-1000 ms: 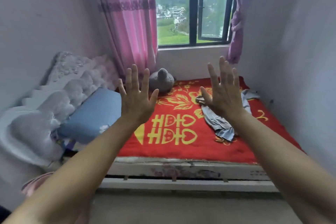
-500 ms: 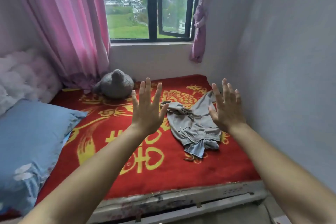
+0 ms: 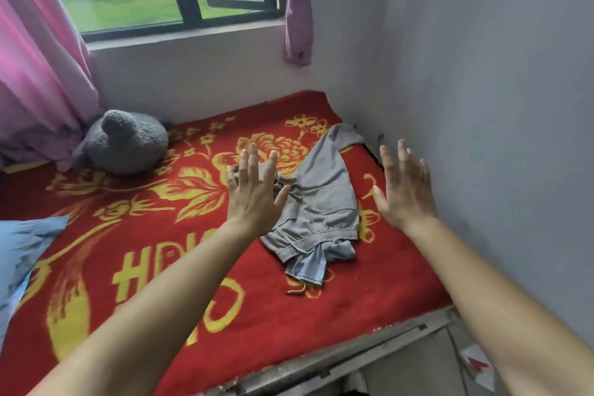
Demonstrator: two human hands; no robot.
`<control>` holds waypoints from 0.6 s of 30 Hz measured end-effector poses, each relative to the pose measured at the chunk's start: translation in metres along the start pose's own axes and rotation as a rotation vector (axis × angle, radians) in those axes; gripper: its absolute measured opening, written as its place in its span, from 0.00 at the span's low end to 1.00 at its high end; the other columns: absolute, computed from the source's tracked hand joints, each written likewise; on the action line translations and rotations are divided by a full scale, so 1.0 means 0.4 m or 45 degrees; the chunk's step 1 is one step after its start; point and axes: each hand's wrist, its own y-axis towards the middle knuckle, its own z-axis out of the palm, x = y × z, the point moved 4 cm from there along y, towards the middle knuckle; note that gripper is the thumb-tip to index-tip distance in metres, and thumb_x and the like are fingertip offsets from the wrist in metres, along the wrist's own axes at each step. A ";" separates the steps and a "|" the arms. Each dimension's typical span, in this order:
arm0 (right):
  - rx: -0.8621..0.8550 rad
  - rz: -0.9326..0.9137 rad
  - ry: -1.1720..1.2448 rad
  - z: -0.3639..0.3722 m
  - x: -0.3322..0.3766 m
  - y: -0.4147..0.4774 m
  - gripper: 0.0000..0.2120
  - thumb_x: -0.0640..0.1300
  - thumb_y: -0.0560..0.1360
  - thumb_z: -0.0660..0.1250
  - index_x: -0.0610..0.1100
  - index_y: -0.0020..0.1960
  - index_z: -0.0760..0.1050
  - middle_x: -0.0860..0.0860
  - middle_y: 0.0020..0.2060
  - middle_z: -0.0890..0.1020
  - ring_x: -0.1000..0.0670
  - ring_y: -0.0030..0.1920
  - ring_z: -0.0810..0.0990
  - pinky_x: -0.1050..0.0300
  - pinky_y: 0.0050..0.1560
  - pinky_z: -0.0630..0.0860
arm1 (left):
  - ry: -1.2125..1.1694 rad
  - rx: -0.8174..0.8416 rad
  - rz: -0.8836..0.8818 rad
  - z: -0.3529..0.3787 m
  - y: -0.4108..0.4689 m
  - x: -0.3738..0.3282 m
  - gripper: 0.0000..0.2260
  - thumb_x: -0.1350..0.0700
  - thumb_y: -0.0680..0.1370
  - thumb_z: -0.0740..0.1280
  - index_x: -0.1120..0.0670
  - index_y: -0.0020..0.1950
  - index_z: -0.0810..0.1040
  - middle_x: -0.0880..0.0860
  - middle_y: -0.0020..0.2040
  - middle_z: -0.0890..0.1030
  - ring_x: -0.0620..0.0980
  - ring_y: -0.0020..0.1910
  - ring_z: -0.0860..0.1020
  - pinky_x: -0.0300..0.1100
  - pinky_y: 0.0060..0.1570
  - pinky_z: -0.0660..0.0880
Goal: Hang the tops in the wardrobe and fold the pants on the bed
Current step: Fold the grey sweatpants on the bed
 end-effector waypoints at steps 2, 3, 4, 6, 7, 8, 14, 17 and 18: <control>0.066 0.036 0.040 0.059 -0.062 0.059 0.42 0.49 0.74 0.69 0.44 0.80 0.50 0.34 0.78 0.54 0.32 0.75 0.60 0.32 0.73 0.58 | 0.012 0.070 -0.038 0.072 0.046 -0.020 0.34 0.34 0.79 0.49 0.49 0.80 0.48 0.58 0.80 0.43 0.59 0.79 0.43 0.67 0.73 0.47; 0.092 0.027 0.051 0.090 -0.087 0.090 0.42 0.49 0.74 0.69 0.44 0.80 0.50 0.34 0.78 0.54 0.32 0.75 0.60 0.33 0.72 0.59 | 0.026 0.104 -0.055 0.102 0.069 -0.026 0.34 0.34 0.78 0.47 0.49 0.80 0.49 0.59 0.80 0.43 0.60 0.79 0.44 0.67 0.73 0.48; 0.113 0.011 0.058 0.121 -0.109 0.120 0.41 0.49 0.74 0.69 0.44 0.80 0.50 0.34 0.77 0.55 0.33 0.75 0.61 0.34 0.72 0.60 | 0.039 0.137 -0.072 0.128 0.093 -0.032 0.35 0.33 0.77 0.46 0.49 0.80 0.49 0.59 0.80 0.44 0.60 0.79 0.44 0.67 0.73 0.49; 0.171 -0.003 0.068 0.194 -0.146 0.172 0.41 0.49 0.75 0.68 0.44 0.80 0.50 0.34 0.77 0.55 0.34 0.75 0.61 0.35 0.72 0.61 | 0.050 0.189 -0.112 0.181 0.138 -0.039 0.35 0.34 0.78 0.50 0.49 0.80 0.48 0.59 0.80 0.43 0.59 0.79 0.43 0.67 0.73 0.48; 0.221 0.000 0.076 0.236 -0.158 0.188 0.41 0.48 0.75 0.68 0.44 0.80 0.50 0.35 0.77 0.55 0.34 0.75 0.61 0.36 0.72 0.62 | 0.057 0.218 -0.139 0.208 0.153 -0.041 0.35 0.35 0.78 0.52 0.49 0.80 0.47 0.59 0.80 0.42 0.59 0.79 0.43 0.66 0.73 0.48; 0.283 0.002 0.081 0.279 -0.166 0.198 0.41 0.48 0.75 0.69 0.44 0.80 0.50 0.35 0.78 0.55 0.35 0.75 0.61 0.36 0.72 0.62 | 0.068 0.250 -0.169 0.240 0.162 -0.040 0.36 0.35 0.78 0.54 0.50 0.81 0.47 0.59 0.80 0.41 0.59 0.79 0.42 0.65 0.73 0.48; 0.472 -0.032 0.107 0.549 -0.169 0.188 0.39 0.47 0.75 0.68 0.43 0.80 0.55 0.36 0.77 0.59 0.35 0.74 0.64 0.38 0.69 0.67 | 0.063 0.494 -0.197 0.479 0.162 -0.020 0.33 0.38 0.80 0.56 0.53 0.80 0.53 0.57 0.81 0.47 0.57 0.79 0.47 0.61 0.73 0.55; 0.591 -0.049 0.088 0.705 -0.190 0.146 0.30 0.46 0.77 0.66 0.45 0.76 0.63 0.37 0.75 0.64 0.34 0.73 0.66 0.38 0.66 0.70 | 0.025 0.682 -0.168 0.654 0.146 -0.003 0.30 0.41 0.80 0.58 0.54 0.78 0.60 0.54 0.80 0.55 0.54 0.79 0.53 0.57 0.72 0.61; 0.640 -0.068 0.085 0.762 -0.200 0.125 0.24 0.46 0.77 0.66 0.45 0.73 0.69 0.38 0.73 0.68 0.34 0.71 0.68 0.38 0.63 0.72 | 0.001 0.726 -0.152 0.716 0.136 0.003 0.29 0.43 0.80 0.60 0.55 0.77 0.62 0.55 0.79 0.57 0.54 0.78 0.56 0.57 0.70 0.64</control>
